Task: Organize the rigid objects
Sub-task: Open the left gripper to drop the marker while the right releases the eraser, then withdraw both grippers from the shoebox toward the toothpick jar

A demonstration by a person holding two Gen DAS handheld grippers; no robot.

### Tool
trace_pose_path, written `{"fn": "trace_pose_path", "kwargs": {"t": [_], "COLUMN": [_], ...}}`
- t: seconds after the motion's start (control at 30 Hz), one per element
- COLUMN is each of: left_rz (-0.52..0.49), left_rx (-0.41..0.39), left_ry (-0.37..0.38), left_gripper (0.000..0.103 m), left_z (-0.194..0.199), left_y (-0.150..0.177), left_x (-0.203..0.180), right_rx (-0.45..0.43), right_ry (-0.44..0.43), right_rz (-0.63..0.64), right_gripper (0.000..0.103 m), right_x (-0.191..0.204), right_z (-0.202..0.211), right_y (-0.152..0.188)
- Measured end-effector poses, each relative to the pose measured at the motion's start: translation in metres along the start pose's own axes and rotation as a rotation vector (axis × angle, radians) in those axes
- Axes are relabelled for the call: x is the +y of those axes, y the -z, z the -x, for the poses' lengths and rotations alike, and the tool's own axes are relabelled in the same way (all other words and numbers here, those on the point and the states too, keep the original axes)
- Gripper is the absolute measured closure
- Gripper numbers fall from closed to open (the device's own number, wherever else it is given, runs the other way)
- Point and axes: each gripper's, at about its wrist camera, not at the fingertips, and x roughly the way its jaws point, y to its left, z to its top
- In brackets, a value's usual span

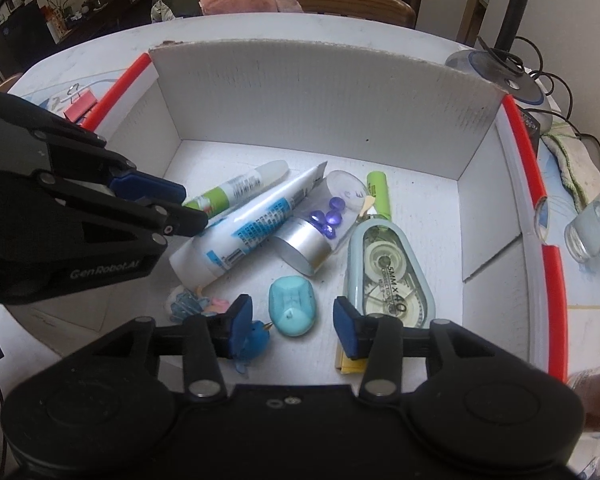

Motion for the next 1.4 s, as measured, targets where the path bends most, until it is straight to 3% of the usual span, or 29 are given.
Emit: {"fn": "trace_pose_path", "kwargs": {"t": [0.27,0.4,0.83,1.0,1.17,1.27,1.4], "left_rz": [0.008,0.036,0.084,0.09,0.114,0.135,0.174], "left_rx": [-0.056,-0.106,-0.231,-0.282,-0.317,-0.336,-0.351], "left_ry": [0.035,0.042,0.082,0.071,0.058,0.041,0.033], "left_gripper": [0.069,0.045,0.042,0.029,0.028,0.02,0.018], "left_z": [0.02,0.037,0.101,0.126,0.146,0.157,0.166], "left_y": [0.009,0.015,0.044,0.06,0.08,0.092,0.109], "left_x": [0.001,0.008,0.043,0.061,0.086,0.103,0.127], "right_rx": [-0.048,-0.071,-0.175,-0.211,-0.247,-0.267,-0.292], "right_ry": [0.004,0.005,-0.008,-0.021,-0.039,-0.046,-0.055], "right_rz": [-0.02,-0.023,-0.043,-0.05,-0.052,-0.05,-0.058], "right_gripper": [0.053,0.052,0.039,0.031,0.022,0.018,0.013], "right_x": [0.003,0.009,0.043,0.061,0.085,0.1,0.122], "right_z": [0.021,0.033,0.075,0.089,0.101,0.107,0.111], "right_y": [0.002,0.003,0.005,0.003,0.001,-0.002,-0.005]}}
